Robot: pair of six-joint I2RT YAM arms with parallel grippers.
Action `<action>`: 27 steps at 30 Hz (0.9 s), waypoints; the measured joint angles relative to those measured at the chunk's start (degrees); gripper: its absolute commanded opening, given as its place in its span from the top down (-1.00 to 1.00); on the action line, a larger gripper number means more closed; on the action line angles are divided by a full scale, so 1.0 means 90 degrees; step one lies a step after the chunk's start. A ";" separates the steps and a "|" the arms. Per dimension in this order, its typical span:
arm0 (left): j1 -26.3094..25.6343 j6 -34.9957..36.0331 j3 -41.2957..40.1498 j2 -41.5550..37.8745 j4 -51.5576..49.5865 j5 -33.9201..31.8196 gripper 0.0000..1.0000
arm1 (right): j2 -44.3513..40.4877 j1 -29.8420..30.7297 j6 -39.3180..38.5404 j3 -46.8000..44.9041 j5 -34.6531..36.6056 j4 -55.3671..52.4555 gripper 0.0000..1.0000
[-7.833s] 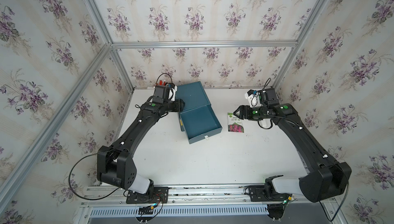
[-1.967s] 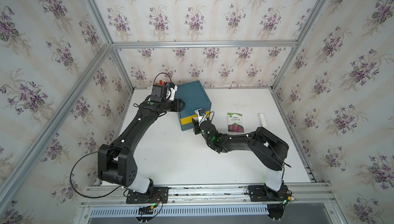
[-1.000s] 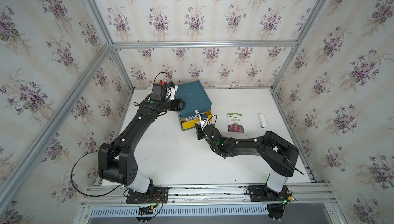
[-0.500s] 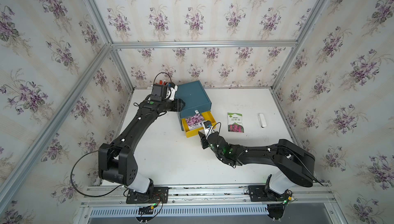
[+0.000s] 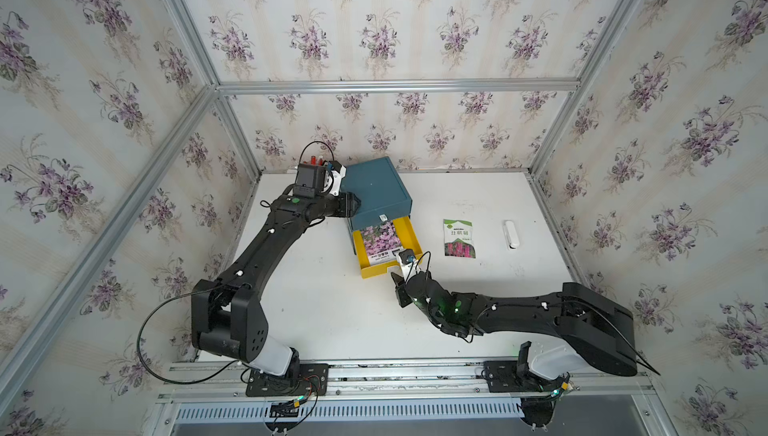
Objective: Take the seed bags out of the drawer
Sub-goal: Open the drawer in the storage box.
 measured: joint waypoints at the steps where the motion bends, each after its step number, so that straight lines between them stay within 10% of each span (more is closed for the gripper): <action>1: 0.0000 0.0000 -0.0010 -0.0007 0.0010 0.0000 -0.24 | -0.0034 0.0015 0.0073 -0.0007 -0.0002 -0.0049 0.63; 15: 0.0002 -0.0002 0.0046 0.0019 -0.0039 0.0002 -0.24 | -0.0716 -0.0121 0.0340 0.0607 -0.0126 -0.1241 -0.17; 27: 0.0002 -0.0002 0.0056 0.0034 -0.0053 0.0007 -0.24 | -0.0607 -0.1047 0.0289 0.2067 -0.1955 -0.2703 -0.32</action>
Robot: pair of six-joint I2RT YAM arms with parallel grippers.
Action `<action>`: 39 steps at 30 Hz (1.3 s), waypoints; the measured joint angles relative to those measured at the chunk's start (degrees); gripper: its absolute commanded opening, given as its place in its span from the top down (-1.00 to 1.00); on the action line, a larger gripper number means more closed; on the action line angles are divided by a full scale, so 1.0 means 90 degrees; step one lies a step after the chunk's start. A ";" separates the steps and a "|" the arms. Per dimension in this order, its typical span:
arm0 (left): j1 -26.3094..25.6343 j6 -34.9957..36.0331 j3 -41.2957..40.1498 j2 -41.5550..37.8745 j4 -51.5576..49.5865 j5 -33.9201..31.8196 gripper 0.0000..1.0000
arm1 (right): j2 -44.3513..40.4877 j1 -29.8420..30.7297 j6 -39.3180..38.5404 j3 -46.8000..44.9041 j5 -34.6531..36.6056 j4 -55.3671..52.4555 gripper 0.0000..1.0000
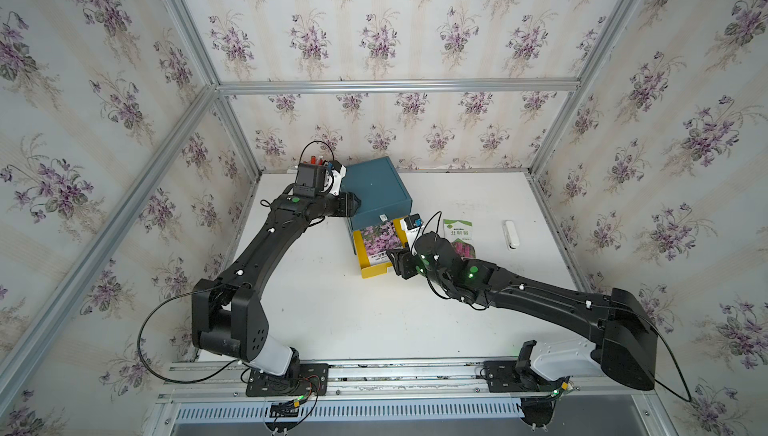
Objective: Take the seed bags out of the drawer
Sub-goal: Open the drawer in the storage box, then pick up the seed packet from the drawer.
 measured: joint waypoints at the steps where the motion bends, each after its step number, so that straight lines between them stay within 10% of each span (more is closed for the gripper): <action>1: 0.0000 0.0000 0.0000 -0.0012 0.0000 0.0000 -0.24 | 0.0083 -0.0032 0.0002 0.0121 -0.0119 -0.0117 -0.33; 15: 0.0002 0.0002 0.0015 0.0036 -0.0002 0.0063 -0.24 | 0.2152 -0.1253 -0.0034 0.3109 -0.1591 -0.2404 -0.46; 39: 0.0005 0.0044 0.0066 0.0085 0.0015 0.0192 -0.24 | 0.3169 -0.1275 0.0282 0.3099 -0.1018 -0.3184 -0.45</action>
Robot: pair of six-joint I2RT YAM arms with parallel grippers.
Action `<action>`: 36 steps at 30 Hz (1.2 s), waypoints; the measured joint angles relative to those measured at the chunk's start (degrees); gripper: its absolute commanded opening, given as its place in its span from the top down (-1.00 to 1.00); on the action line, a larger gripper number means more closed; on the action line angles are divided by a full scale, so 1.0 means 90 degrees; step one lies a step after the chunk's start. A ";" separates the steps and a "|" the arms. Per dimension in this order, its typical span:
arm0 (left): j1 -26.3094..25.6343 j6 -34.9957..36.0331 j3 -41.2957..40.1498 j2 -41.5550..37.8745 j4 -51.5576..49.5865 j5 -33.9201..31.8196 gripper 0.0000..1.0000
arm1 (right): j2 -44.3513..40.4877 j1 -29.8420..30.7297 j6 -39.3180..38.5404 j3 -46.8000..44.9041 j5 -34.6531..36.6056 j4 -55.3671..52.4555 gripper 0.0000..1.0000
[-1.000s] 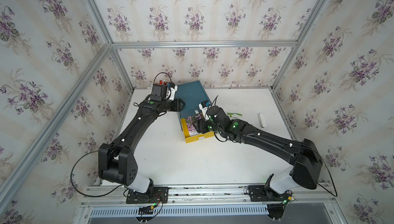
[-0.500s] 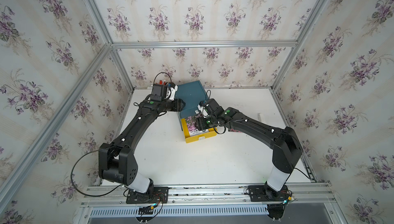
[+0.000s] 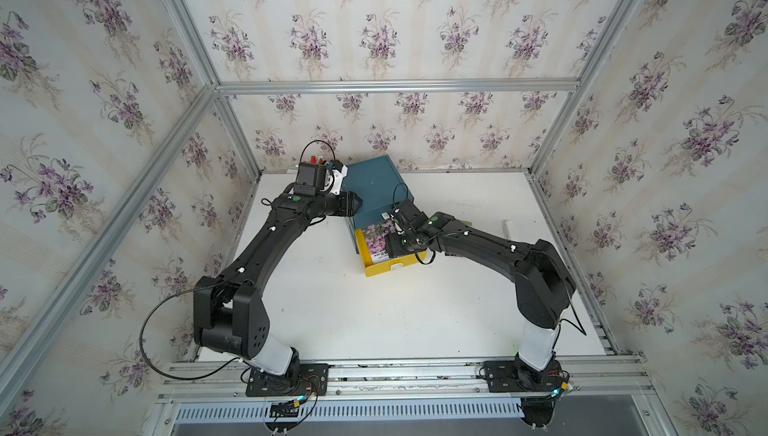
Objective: Take the seed bags out of the drawer
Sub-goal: Pick up the seed packet from the drawer.
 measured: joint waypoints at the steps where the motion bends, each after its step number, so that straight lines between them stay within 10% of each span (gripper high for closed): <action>1: 0.0000 0.0012 0.0002 0.0012 0.0000 0.0002 -0.24 | 0.0032 0.0002 0.0024 0.0000 0.0022 -0.0015 -0.46; 11: 0.0000 0.0085 0.0097 0.0160 0.0073 0.0027 -0.24 | 0.0381 -0.0100 0.0090 0.0216 0.0029 0.0172 -0.47; 36: 0.0036 0.0085 0.0214 0.0321 0.0204 -0.0097 -0.24 | 0.0760 -0.0571 0.0051 0.0294 -0.1676 0.1069 0.26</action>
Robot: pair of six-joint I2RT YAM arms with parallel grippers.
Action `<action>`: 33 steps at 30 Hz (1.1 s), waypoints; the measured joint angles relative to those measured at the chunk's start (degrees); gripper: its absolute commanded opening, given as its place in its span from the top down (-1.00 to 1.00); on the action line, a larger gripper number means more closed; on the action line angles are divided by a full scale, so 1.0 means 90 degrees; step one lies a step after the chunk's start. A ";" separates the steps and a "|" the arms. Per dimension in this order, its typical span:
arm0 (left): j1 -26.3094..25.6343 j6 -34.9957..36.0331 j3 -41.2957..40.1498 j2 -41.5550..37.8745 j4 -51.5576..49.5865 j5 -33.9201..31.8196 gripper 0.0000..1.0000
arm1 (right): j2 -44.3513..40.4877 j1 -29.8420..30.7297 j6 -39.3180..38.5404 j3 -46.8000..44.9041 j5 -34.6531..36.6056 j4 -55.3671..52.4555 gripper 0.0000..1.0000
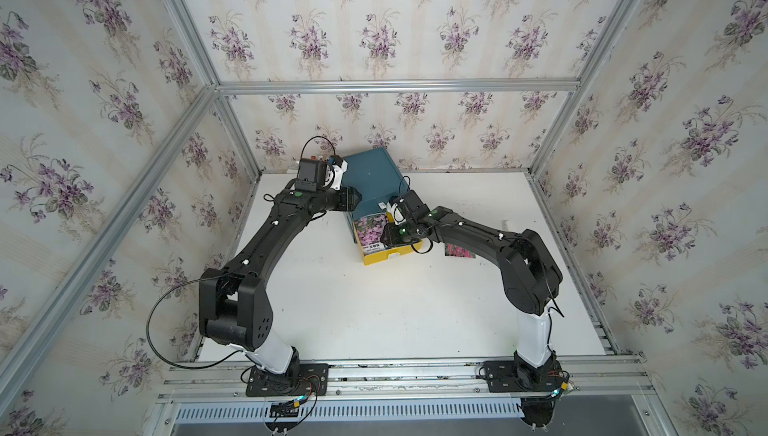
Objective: Take the seed bags out of the drawer
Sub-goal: Pick up the seed packet from the drawer.
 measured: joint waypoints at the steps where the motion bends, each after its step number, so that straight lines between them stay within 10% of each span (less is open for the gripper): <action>1: 0.0000 0.0000 -0.0007 0.0002 0.0015 -0.0015 -0.24 | 0.0012 -0.0005 0.0005 0.0005 -0.0044 0.0015 0.33; 17: 0.0002 0.0000 -0.0005 0.0034 0.0085 -0.0061 -0.24 | 0.0005 -0.0027 0.0090 -0.0005 -0.0204 0.0134 1.00; 33: 0.0000 0.0131 0.0024 0.0007 -0.0090 0.0058 -0.24 | -0.0425 -0.0175 0.0583 -0.0114 -0.0323 -0.0012 1.00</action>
